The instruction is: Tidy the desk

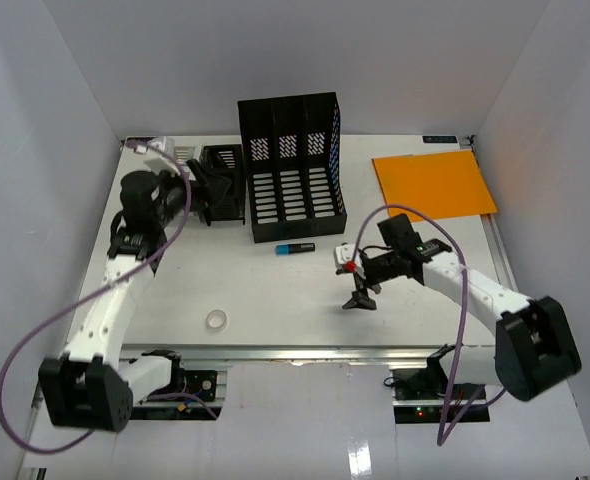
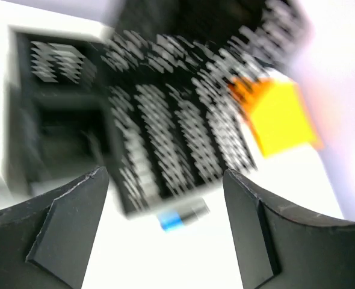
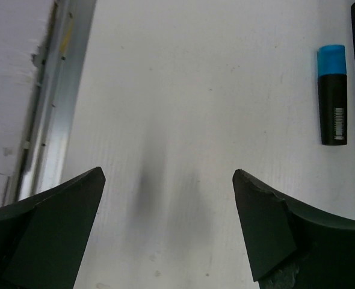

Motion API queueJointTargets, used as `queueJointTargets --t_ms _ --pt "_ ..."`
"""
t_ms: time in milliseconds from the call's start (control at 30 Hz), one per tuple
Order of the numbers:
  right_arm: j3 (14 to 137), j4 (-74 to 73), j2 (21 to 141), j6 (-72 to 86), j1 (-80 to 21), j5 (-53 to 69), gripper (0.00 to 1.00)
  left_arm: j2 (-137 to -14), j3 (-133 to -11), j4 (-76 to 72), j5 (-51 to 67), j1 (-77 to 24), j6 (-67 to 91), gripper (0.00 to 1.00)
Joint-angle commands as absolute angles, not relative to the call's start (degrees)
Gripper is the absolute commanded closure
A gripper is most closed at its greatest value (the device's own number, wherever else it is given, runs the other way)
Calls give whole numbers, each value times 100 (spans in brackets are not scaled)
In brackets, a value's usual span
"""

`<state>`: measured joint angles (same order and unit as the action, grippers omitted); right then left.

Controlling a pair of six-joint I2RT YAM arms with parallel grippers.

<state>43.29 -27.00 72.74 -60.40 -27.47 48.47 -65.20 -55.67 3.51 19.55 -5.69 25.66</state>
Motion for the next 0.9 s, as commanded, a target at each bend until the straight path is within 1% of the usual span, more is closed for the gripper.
queueJointTargets --t_ms 0,167,267,500,767,867 --pt "5420 -1849 8185 -5598 -3368 3056 9 -4662 -3821 70 3157 -519 3494 10" --pt "6454 -1570 9341 -5308 -3795 2236 8 -2772 -2939 692 2891 -519 3998 2" --pt "6931 -1709 9869 -5206 -3825 2200 11 -2387 -2876 1082 2767 -519 4080 2" --pt "7467 -1837 10679 -5331 -3937 2051 17 -2134 -2738 1461 2819 -519 4347 2" --pt "7771 -1837 11122 -5201 -3938 1980 21 -1978 -2644 1512 2804 -519 4517 2" --pt "7812 -1887 11236 -5161 -3938 2061 25 -2036 -2528 1512 2820 -519 4659 2"
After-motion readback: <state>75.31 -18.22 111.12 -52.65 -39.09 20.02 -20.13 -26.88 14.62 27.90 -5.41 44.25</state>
